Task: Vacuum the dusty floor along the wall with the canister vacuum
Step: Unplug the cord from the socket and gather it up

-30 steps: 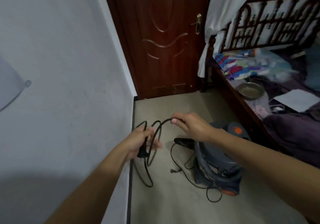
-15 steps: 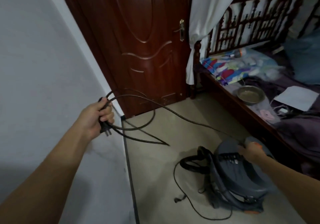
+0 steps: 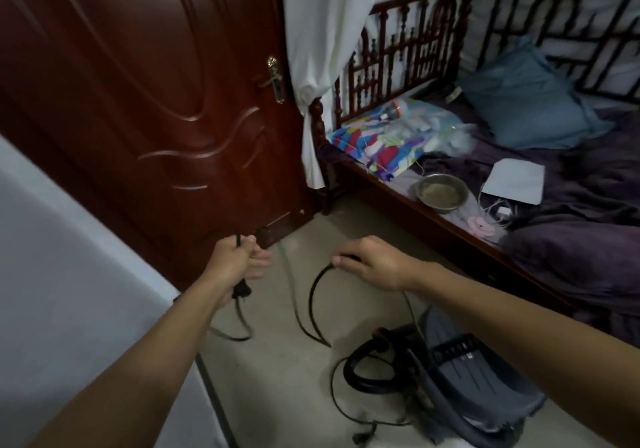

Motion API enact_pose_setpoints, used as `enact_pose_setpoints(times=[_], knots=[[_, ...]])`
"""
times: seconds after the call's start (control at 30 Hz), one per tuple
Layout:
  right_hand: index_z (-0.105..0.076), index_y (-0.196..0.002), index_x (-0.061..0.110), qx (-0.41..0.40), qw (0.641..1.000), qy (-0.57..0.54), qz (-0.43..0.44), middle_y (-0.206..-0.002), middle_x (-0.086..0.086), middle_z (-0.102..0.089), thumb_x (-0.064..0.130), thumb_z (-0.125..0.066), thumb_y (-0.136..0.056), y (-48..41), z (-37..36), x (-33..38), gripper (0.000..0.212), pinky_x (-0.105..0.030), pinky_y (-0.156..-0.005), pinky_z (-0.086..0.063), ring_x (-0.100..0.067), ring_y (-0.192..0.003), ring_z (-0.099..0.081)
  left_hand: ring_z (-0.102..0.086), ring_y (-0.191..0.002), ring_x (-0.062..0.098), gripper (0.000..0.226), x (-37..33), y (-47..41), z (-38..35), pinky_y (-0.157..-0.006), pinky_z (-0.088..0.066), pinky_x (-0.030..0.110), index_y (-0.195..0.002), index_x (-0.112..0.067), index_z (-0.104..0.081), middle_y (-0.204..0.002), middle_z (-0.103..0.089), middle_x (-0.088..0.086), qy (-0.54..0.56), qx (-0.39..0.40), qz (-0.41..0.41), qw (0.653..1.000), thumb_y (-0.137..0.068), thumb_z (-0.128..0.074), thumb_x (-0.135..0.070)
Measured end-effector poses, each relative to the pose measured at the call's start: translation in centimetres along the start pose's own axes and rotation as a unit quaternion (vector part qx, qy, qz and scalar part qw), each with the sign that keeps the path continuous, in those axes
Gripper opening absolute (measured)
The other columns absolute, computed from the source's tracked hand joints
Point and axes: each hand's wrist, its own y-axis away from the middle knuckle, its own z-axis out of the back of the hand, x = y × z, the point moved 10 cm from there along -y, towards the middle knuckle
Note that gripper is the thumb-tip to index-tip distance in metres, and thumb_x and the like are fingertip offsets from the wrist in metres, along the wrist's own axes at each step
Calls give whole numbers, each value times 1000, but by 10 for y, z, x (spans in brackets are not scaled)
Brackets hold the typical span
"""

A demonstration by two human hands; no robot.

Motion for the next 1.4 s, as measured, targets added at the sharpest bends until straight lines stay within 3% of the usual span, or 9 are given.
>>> enact_pose_setpoints(times=[0.23, 0.43, 0.53, 0.67, 0.87, 0.97, 1.07, 1.2, 1.4], knots=[[-66, -86, 12, -183, 969, -145, -83, -77, 9, -63, 25, -61, -95, -80, 70, -63, 17, -21, -67, -43, 3, -69, -55, -61, -54, 26, 24, -22, -56, -95, -66, -51, 37, -95, -4, -58, -60, -60, 11, 135, 196, 99, 966, -102, -42, -21], [-58, -79, 23, -180, 955, 4, -236, -71, 9, -59, 40, -74, -81, -65, 91, -182, 24, -25, -57, -38, -4, -63, -54, -20, -31, 5, 29, -89, -113, -126, -42, -27, 20, -76, -12, -48, -43, -24, -9, 71, 364, 92, 924, -99, -43, -28], [-62, -83, 22, -230, 882, 22, -409, -81, 2, -63, 28, -65, -91, -5, 83, -270, 9, -26, -64, -39, -20, -79, -63, -11, -32, 5, 33, -138, -165, -114, -38, -21, 17, -65, -19, -41, -41, -19, -10, 158, 394, 84, 901, -89, -48, -40], [-63, -93, 14, -228, 725, -48, -648, -91, -12, -62, 25, -61, -93, 123, 18, -335, 11, -29, -71, -42, -32, -92, -63, -3, -41, 8, 46, -195, -262, -78, -38, -19, 18, -54, -25, -37, -50, -4, -7, 189, 377, 39, 906, -92, -47, -49], [-50, -81, 16, -302, 605, -146, -722, -75, -5, -54, 32, -43, -103, 141, -73, -286, 28, -26, -65, -45, -19, -67, -52, -14, -27, 4, 43, -200, -357, -116, -37, -23, 13, -62, -22, -32, -37, -19, -10, 21, 396, 9, 918, -99, -41, -40], [-49, -73, 16, -245, 655, -139, -701, -72, -8, -54, 43, -38, -103, 70, -78, -255, 42, -34, -66, -45, -25, -69, -56, -20, -27, 5, 36, -173, -359, -163, -37, -26, 13, -70, -16, -40, -40, -27, -6, -76, 457, -20, 886, -101, -41, -32], [-51, -103, 14, -180, 734, -43, -653, -95, -12, -62, 44, -40, -101, -3, -49, -215, 32, -38, -73, -45, -32, -91, -60, -30, -32, 7, 29, -150, -341, -199, -37, -26, 15, -76, -10, -48, -54, -47, 5, -142, 509, -55, 847, -101, -44, -24], [-55, -101, 19, -241, 812, 52, -529, -81, -4, -62, 37, -46, -100, -72, 17, -137, 21, -40, -66, -46, -27, -77, -60, -52, -49, 11, 28, -125, -290, -236, -39, -32, 17, -78, -12, -48, -85, -74, 14, -175, 588, -51, 788, -102, -42, -25], [-63, -110, 23, -374, 768, 111, -507, -86, 1, -68, 34, -53, -98, -47, 72, -83, 19, -34, -66, -45, -17, -77, -61, -48, -53, 14, 26, -80, -191, -266, -39, -30, 19, -79, -14, -48, -88, -72, 19, -208, 694, 9, 689, -102, -42, -25]])
